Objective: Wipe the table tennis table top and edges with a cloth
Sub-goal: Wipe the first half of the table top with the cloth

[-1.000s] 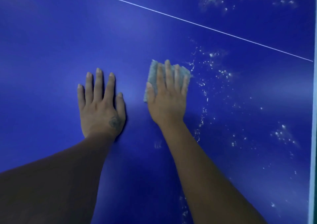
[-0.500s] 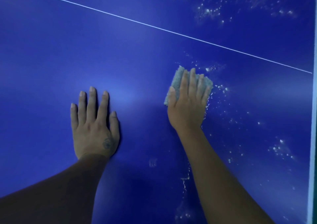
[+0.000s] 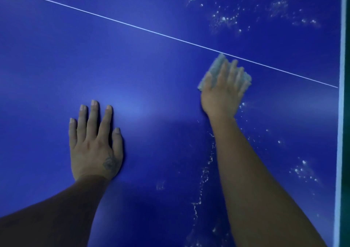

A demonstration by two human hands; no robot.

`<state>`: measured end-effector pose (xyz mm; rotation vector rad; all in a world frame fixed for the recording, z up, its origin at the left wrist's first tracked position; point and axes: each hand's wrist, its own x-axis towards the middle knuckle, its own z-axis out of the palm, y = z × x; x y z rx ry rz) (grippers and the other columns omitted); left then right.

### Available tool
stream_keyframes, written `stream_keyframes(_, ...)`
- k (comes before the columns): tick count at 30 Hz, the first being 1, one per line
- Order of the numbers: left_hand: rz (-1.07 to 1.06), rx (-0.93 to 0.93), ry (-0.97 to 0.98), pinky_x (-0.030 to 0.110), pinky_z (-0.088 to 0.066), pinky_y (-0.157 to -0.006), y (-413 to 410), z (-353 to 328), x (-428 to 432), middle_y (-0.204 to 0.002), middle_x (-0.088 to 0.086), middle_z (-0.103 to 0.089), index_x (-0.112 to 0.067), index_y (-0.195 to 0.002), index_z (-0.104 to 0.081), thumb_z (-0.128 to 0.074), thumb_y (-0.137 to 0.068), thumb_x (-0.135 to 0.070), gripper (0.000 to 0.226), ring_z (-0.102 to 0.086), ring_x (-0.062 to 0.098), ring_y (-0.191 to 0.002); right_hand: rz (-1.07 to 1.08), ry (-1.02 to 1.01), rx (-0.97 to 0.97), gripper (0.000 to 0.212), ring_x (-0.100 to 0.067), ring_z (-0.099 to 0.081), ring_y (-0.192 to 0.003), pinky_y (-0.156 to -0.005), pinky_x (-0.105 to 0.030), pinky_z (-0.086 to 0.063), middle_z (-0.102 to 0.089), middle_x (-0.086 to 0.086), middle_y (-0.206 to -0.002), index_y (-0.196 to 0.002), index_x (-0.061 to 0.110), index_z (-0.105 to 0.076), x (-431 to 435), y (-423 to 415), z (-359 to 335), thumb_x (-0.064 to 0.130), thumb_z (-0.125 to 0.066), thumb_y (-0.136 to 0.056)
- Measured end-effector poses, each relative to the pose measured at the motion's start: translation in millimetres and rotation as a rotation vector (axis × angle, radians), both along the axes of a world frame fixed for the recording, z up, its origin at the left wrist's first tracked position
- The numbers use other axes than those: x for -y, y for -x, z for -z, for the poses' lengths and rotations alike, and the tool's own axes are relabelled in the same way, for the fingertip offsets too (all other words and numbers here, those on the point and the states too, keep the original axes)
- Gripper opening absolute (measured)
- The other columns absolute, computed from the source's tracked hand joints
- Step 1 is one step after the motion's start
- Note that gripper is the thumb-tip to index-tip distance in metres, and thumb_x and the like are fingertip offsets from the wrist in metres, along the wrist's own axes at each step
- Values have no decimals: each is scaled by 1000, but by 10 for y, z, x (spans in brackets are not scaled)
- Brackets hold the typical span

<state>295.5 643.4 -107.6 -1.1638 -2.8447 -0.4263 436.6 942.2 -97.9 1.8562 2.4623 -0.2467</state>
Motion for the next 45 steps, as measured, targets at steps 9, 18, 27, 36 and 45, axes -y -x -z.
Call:
stream_keyframes(9, -4, 23, -1, 57, -11, -134, -6, -35, -8, -176, 13, -28, -14, -166, -40, -38, -109, -37, 61, -18, 34, -165, 273, 41, 64, 73, -39, 11, -165, -130, -65, 8, 8, -19, -178, -171, 9, -1, 184, -184, -74, 51, -14, -113)
stream_keyframes(18, -12, 25, 14, 56, -9, -134, -12, -39, -19, -177, 11, -26, -15, -166, -40, -39, -108, -38, 62, -16, 32, -166, -100, -27, -1, 74, -32, 6, -166, -133, -56, 6, 3, -14, -180, -172, 13, -6, 323, 94, 42, 57, -14, -112)
stream_keyframes(27, -26, 38, 24, 52, -6, -135, -12, -53, -15, -177, 10, -25, -16, -167, -39, -39, -108, -37, 62, -15, 32, -166, 284, -6, 1, 75, -37, 0, -166, -133, -57, 0, -3, -16, -179, -171, 9, -10, 660, -915, -25, 53, -18, -112)
stream_keyframes(36, -21, 36, 26, 52, -5, -135, -17, -36, 1, -178, 8, -23, -19, -167, -37, -37, -109, -39, 62, -13, 30, -166, 11, -92, -26, 72, -36, -2, -166, -133, -55, 3, -5, -15, -179, -172, 12, -13, 896, 204, 34, 53, -17, -113)
stream_keyframes(45, -33, 76, 43, 52, -3, -135, -24, -76, 0, -178, 9, -22, -18, -168, -37, -37, -109, -39, 62, -11, 30, -167, -76, -43, 5, 69, -35, -9, -166, -133, -59, -9, -10, -12, -179, -172, 13, -16, 1271, -1270, -1, 51, -24, -114)
